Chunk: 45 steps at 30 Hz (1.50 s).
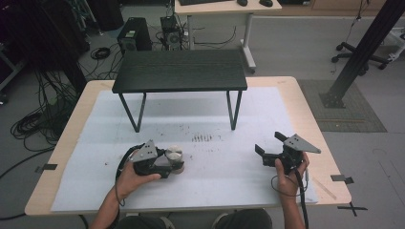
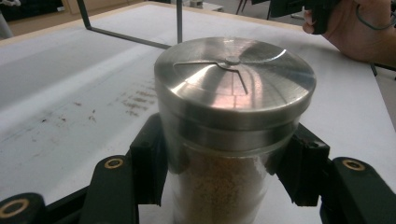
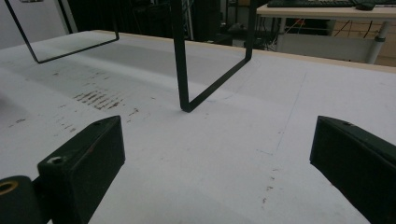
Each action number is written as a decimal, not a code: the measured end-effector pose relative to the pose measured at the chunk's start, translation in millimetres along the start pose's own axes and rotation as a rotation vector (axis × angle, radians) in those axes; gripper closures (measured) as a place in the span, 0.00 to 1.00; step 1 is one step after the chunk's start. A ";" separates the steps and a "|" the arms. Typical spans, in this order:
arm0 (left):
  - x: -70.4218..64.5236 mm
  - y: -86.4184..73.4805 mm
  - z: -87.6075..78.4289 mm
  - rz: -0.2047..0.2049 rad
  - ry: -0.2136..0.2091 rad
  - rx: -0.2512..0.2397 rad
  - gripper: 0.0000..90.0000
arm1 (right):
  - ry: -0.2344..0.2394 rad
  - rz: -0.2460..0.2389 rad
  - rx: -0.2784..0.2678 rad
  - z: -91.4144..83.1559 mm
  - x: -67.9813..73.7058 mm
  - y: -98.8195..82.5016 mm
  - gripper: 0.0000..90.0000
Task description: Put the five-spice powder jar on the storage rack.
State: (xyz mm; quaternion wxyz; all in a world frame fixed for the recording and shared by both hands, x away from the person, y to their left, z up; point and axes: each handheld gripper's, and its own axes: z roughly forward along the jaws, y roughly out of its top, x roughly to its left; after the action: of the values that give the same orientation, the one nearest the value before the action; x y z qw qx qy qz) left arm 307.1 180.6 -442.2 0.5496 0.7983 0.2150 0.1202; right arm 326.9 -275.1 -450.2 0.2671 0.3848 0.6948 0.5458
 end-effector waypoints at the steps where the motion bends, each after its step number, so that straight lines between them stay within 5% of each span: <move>1: 0.0 -0.1 0.0 0.000 0.000 -0.001 0.48 | 0.000 0.000 0.001 0.0 0.0 0.0 0.04; 45: -0.6 1.8 0.1 0.007 0.002 0.012 0.48 | 0.000 -0.001 0.008 0.9 0.0 -0.1 0.04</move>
State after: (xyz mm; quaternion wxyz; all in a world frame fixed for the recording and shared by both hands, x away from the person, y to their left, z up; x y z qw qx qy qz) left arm 307.0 179.7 -440.5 0.5442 0.8021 0.2137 0.1217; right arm 327.5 -274.7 -450.6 0.2658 0.3856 0.6971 0.5429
